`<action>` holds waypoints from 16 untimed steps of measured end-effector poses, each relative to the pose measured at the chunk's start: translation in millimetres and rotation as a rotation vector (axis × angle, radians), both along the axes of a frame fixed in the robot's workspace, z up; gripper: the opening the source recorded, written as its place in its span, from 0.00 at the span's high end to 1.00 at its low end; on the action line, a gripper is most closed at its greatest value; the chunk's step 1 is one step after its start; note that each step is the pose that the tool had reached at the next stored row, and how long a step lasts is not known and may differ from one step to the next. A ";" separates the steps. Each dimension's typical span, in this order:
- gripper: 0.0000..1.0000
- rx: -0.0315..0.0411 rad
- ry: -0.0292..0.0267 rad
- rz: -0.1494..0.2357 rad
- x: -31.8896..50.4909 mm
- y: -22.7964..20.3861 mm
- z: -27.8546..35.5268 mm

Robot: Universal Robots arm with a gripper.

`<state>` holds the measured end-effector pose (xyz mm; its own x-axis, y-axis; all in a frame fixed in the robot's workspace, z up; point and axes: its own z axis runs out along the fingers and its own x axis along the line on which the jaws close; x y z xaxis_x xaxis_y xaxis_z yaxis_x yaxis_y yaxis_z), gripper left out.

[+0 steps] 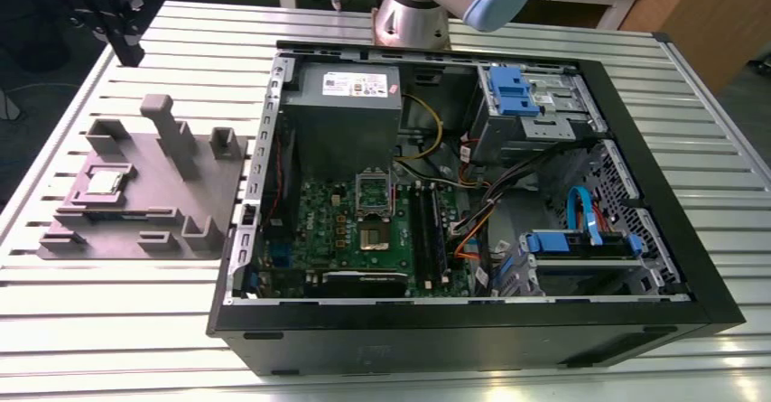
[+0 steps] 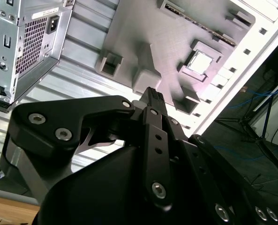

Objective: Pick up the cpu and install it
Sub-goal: 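Reach for the cpu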

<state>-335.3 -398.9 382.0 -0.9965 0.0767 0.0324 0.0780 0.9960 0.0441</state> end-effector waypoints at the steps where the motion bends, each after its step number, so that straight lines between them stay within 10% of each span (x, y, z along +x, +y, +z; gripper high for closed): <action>1: 0.90 0.0000 0.0001 0.000 -0.4 0.0 0.0; 16: 0.90 0.0000 0.0001 0.000 -8.2 0.0 -0.5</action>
<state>-343.5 -398.9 381.5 -0.9965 0.0767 0.0324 0.0781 0.9960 0.0441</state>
